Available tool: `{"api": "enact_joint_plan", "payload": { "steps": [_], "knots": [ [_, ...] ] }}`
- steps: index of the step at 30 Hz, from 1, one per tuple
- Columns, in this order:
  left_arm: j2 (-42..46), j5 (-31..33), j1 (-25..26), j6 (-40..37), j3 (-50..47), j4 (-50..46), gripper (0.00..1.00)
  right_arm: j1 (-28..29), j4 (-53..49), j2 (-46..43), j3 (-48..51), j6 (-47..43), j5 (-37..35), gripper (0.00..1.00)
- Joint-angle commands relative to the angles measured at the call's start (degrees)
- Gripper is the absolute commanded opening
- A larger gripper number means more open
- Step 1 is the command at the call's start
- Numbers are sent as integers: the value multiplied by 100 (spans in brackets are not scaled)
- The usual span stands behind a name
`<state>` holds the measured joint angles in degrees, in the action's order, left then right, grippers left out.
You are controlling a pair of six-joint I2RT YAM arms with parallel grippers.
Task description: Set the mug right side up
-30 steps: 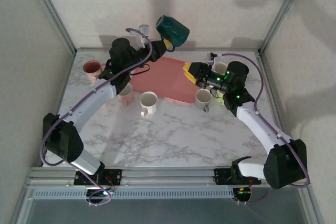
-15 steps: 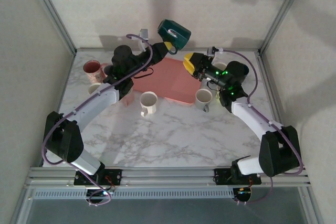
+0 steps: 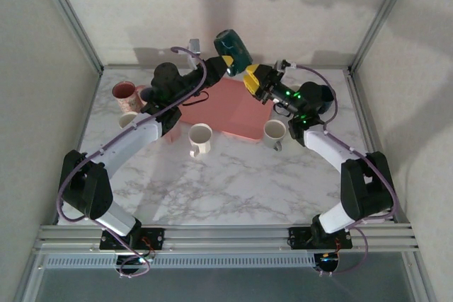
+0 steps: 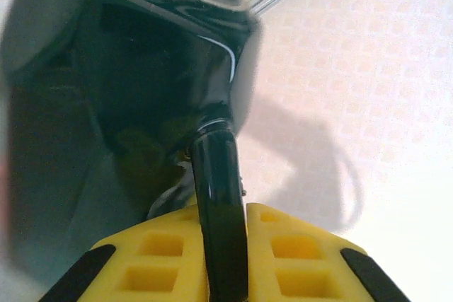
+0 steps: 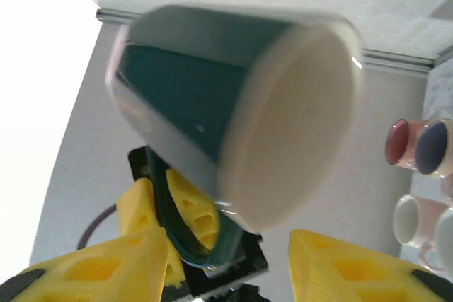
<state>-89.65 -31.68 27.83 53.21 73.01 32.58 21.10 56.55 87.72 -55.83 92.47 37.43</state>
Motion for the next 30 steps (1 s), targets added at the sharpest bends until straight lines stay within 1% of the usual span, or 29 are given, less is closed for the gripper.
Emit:
{"api": "enact_joint_plan", "payload": {
  "steps": [1,11,18,24,30],
  "knots": [
    [116,55,42,8,104,899,0,102,682,162,-200,339,-187,49],
    [104,112,47,140,20,1168,0,194,762,174,-35,370,-261,48],
    [7,22,80,210,42,1307,0,222,591,83,145,281,-277,48],
    [-111,11,125,296,95,1339,0,231,350,-100,369,71,-316,51],
    [-262,3,209,475,193,1446,0,228,341,-90,336,-35,-447,50]
  ]
}}
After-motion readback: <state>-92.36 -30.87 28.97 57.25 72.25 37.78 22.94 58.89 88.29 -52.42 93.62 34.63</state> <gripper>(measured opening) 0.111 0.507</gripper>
